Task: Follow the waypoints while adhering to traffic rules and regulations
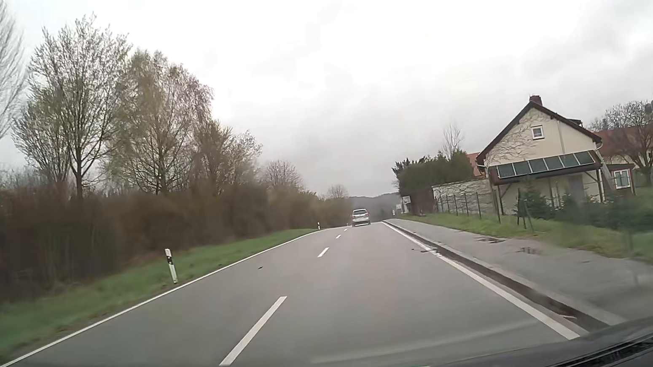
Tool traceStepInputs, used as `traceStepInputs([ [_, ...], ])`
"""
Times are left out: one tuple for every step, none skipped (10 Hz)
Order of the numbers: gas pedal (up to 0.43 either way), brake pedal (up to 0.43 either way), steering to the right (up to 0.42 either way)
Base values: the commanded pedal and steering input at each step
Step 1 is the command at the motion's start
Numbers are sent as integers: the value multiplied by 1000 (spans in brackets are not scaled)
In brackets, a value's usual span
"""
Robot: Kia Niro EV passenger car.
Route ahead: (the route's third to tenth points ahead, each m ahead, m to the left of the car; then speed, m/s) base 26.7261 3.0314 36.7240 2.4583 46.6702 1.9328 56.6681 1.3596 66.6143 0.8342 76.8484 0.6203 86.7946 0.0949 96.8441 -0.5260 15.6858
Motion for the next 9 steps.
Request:
traceStepInputs([
  [47,0,1],
  [87,0,1],
  [98,0,1],
  [110,0,1],
  [110,0,2],
  [98,0,1],
  [87,0,2],
  [87,0,1],
  [59,0,2],
])
